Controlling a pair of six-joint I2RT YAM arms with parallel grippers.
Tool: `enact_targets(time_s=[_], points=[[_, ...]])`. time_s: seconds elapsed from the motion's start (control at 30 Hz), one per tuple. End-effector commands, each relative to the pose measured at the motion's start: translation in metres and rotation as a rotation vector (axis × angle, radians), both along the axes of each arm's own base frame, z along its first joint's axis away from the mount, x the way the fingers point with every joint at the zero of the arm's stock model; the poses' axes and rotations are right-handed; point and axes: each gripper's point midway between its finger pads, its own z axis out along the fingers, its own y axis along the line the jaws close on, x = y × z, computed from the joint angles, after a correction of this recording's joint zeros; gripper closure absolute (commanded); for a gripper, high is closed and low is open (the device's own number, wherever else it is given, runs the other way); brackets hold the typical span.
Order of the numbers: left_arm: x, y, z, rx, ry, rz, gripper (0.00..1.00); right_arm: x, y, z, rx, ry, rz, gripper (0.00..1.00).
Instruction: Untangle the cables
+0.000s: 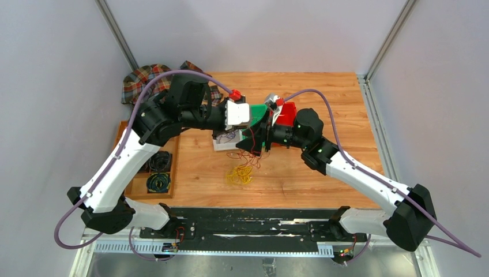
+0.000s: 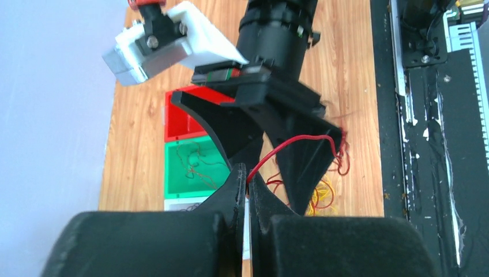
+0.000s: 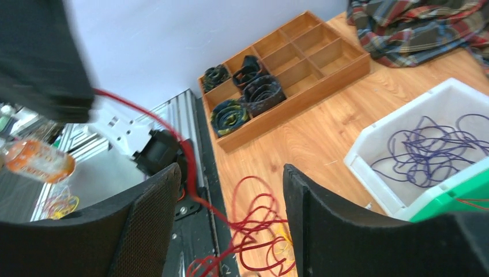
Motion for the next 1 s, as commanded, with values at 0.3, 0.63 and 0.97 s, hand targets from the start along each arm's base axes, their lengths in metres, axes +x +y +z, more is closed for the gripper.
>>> enact_targets(time_s=[0.3,0.63,0.97], points=[[-0.044,-0.004,0.070,-0.196,0.016,-0.132,1.00,0.045,0.004,-0.036,0.023,0.072,-0.256,0.50],[-0.060,0.001,0.120,-0.301,-0.027,-0.161,1.00,0.042,-0.004,-0.097,-0.063,0.153,-0.354,0.57],[-0.060,0.019,0.185,-0.425,-0.171,-0.090,1.00,0.042,-0.042,-0.150,-0.134,0.205,-0.520,0.71]])
